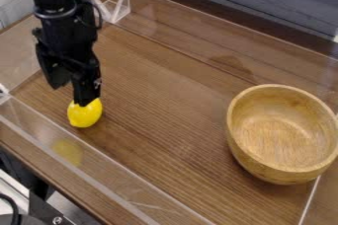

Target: Put the lemon in the brown bowl

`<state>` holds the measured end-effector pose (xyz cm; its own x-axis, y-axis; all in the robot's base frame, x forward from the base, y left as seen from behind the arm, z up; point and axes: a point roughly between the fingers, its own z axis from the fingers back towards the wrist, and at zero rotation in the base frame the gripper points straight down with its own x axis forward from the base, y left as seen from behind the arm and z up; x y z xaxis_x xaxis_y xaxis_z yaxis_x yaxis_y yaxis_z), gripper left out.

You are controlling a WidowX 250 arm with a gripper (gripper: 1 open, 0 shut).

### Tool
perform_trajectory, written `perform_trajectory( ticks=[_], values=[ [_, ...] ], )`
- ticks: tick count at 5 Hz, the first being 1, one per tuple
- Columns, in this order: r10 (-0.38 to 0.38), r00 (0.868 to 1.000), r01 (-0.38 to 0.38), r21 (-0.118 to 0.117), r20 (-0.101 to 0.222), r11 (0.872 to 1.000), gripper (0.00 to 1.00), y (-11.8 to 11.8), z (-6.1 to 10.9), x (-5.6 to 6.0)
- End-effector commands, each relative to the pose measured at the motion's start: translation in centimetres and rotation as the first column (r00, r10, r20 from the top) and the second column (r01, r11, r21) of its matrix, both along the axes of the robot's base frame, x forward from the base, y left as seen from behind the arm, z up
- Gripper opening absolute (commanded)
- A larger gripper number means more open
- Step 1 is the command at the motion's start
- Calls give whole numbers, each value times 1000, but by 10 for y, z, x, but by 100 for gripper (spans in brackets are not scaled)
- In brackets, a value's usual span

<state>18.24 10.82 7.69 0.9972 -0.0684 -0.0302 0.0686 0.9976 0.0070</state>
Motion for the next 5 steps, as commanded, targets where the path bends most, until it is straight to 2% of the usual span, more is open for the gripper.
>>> perform_trajectory(
  ticks=[1,3,5],
  values=[
    [32,999,-32,5,37,999,100,4,-4,3],
    [56,997,-55,-12,51,998,100,3,-19,5],
    [64,996,-63,-26,58,998,100,1,-22,7]
  ],
)
